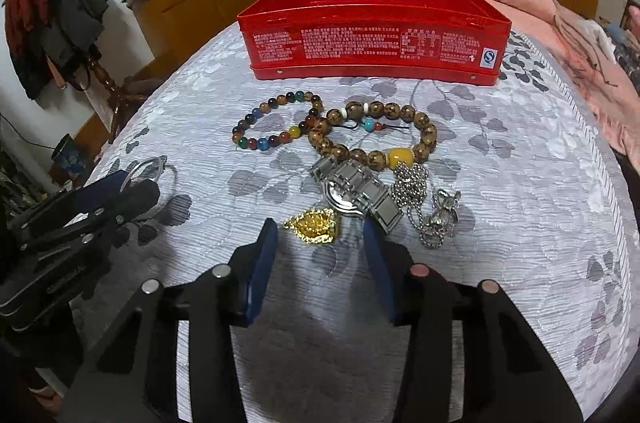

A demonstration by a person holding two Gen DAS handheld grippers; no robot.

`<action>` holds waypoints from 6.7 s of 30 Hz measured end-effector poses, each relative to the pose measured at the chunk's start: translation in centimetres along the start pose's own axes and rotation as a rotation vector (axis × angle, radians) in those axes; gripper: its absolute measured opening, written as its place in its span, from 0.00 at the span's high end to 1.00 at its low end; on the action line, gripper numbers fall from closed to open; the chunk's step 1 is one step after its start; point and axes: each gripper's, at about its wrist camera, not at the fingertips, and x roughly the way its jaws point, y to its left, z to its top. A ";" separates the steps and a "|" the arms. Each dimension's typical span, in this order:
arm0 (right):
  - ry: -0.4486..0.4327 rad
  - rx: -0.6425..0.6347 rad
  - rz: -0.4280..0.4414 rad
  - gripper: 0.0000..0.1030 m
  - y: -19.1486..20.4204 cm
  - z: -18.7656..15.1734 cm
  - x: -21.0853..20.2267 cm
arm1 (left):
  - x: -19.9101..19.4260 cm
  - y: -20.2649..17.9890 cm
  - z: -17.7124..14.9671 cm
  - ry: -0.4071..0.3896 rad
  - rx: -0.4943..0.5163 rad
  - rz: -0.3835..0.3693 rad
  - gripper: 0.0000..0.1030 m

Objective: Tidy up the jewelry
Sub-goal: 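Close the left tool on the silver bangle while the right tool grasps the gold pendant, then carry the bangle into the red box with the left tool while the right tool carries the gold pendant there, then open both tools over the red box and move them back to the jewelry, then grasp the silver watch with the left tool while the right tool grasps the silver chain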

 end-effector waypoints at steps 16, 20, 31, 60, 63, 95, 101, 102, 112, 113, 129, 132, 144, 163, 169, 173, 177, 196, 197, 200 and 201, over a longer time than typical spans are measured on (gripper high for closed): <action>-0.016 -0.064 -0.011 0.69 1.4 0.6 1.1 | 0.4 0.4 -0.1 0.004 -0.019 -0.025 0.53; -0.023 -0.087 -0.022 0.77 1.5 0.4 0.9 | 0.4 0.3 -0.2 0.004 -0.017 -0.029 0.53; -0.019 -0.104 -0.061 0.76 2.1 0.0 0.7 | 0.4 -0.1 -0.3 0.008 -0.009 -0.034 0.53; -0.120 -0.041 -0.055 0.77 -1.1 0.7 -4.4 | -0.9 -3.3 1.6 -0.043 0.044 -0.055 0.53; -0.126 -0.032 -0.055 0.77 -1.6 1.2 -4.4 | -0.9 -3.7 2.1 -0.050 0.049 -0.057 0.53; -0.224 0.009 -0.048 0.77 -5.5 10.0 -4.6 | 2.0 -6.6 11.2 -0.130 0.045 -0.058 0.53; -0.227 0.020 -0.046 0.77 -6.2 12.4 -3.8 | 3.1 -6.9 13.5 -0.144 0.033 -0.058 0.53; -0.225 0.023 -0.045 0.77 -6.3 12.7 -3.5 | 3.3 -6.9 13.9 -0.145 0.031 -0.058 0.53; -0.198 0.053 -0.059 0.77 -7.8 16.4 -0.4 | 7.1 -7.5 17.8 -0.128 0.008 -0.061 0.53; -0.193 0.061 -0.056 0.77 -8.0 16.7 0.0 | 7.5 -7.5 18.0 -0.125 0.007 -0.061 0.53; -0.156 0.115 -0.098 0.61 -10.4 17.9 3.5 | 11.8 -6.8 18.9 -0.057 -0.023 -0.070 0.44; -0.182 0.132 -0.093 0.58 -10.9 17.7 2.7 | 10.7 -6.5 19.0 -0.083 -0.032 -0.073 0.39; -0.273 0.129 -0.145 0.14 -10.7 13.2 -2.5 | 3.4 -3.6 15.7 -0.208 -0.052 -0.059 0.13; -0.165 0.073 -0.138 0.07 -7.9 2.3 -4.5 | 0.1 -3.2 5.5 -0.109 0.020 -0.013 0.09; -0.115 0.058 -0.125 0.07 -7.7 -0.5 -4.0 | -0.2 -3.8 3.1 -0.076 0.042 -0.007 0.09; -0.102 0.061 -0.113 0.07 -7.5 -1.4 -3.8 | -0.2 -4.2 1.9 -0.057 0.056 -0.001 0.09; -0.104 0.041 -0.097 0.07 -6.9 -1.4 -3.6 | -0.1 -4.4 1.2 -0.040 0.060 -0.002 0.09; -0.019 -0.013 -0.081 0.43 -6.2 -0.1 -0.5 | 0.8 -4.2 1.4 -0.022 0.036 -0.013 0.10; -0.017 -0.016 -0.082 0.44 -6.2 0.0 -0.4 | 0.9 -4.2 1.4 -0.019 0.035 -0.016 0.10; -0.009 -0.026 -0.086 0.46 -5.9 0.5 0.1 | 1.3 -4.2 1.5 -0.014 0.033 -0.018 0.10; -0.008 -0.026 -0.085 0.46 -5.9 0.6 0.2 | 1.4 -4.2 1.5 -0.012 0.032 -0.019 0.10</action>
